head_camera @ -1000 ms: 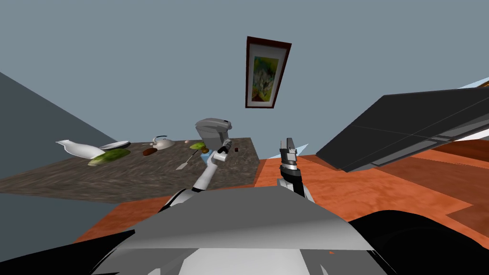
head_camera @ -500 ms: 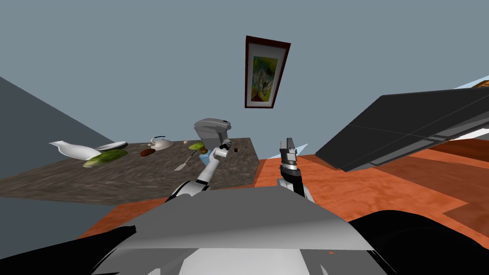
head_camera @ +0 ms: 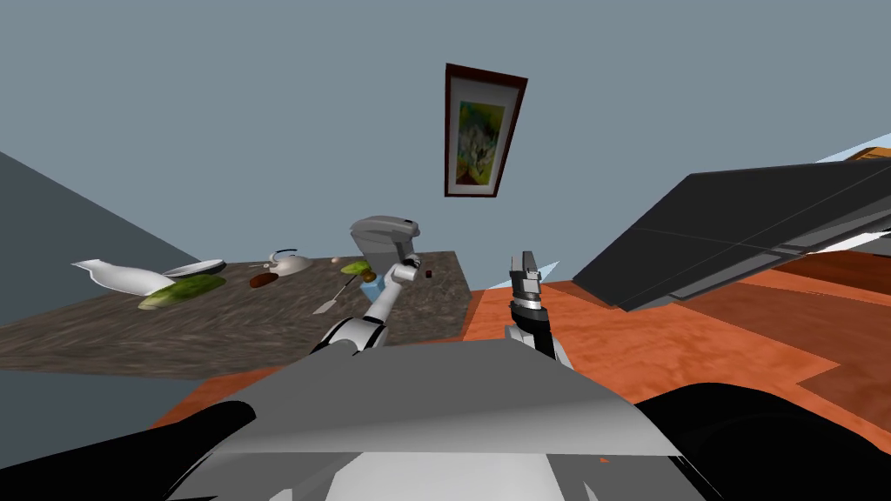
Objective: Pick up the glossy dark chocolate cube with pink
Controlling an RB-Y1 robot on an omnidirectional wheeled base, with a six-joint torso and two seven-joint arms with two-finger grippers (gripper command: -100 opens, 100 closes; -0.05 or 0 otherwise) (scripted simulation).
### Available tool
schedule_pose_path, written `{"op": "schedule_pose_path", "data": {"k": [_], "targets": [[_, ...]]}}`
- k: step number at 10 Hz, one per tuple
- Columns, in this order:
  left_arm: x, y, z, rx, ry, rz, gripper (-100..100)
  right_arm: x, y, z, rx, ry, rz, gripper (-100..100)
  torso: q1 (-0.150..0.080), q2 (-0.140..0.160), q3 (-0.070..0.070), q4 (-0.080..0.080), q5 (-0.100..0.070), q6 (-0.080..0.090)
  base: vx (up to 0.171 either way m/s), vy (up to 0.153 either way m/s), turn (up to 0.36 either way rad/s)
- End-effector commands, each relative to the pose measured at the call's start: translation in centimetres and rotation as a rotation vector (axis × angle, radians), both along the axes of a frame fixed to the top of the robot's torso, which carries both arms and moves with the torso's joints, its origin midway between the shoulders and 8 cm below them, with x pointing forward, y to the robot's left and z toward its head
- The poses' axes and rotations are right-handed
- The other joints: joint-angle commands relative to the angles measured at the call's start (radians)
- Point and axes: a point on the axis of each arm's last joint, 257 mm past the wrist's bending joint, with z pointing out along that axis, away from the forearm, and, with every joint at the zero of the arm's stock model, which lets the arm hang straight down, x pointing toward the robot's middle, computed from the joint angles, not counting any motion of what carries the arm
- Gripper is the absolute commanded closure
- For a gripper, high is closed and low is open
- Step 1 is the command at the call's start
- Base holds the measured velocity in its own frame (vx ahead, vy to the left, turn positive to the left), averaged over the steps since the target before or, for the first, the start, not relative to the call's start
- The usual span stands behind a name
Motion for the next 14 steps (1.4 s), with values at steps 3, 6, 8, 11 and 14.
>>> {"op": "schedule_pose_path", "data": {"k": [3,6,8,11,14], "targets": [[0.4,0.3,-0.6,-0.007,0.104,0.036,-100,0.0,0.0,0.0,0.0,0.0,0.0,0,0.0,0.0,0.0,0.0,0.0,0.0,0.012,-0.008,-0.022],[-0.1,0.7,-1.9,-0.007,0.178,0.056,-100,0.0,0.0,0.0,0.0,0.0,0.0,0,0.0,0.0,0.0,0.0,0.0,0.0,0.014,-0.008,-0.023],[-0.3,0.7,-2.3,-0.014,0.228,0.07,-100,0.0,0.0,0.0,0.0,0.0,0.0,0,0.0,0.0,0.0,0.0,0.0,0.0,0.011,-0.008,-0.022],[-0.9,0.6,-2.6,-0.028,0.317,0.093,-100,0.0,0.0,0.0,0.0,0.0,0.0,0,0.0,0.0,0.0,0.0,0.0,0.0,0.012,-0.009,-0.025],[-1.6,0.3,-2.6,-0.043,0.392,0.108,-100,0.0,0.0,0.0,0.0,0.0,0.0,0,0.0,0.001,0.0,0.0,0.0,0.0,0.008,-0.011,-0.028]]}}
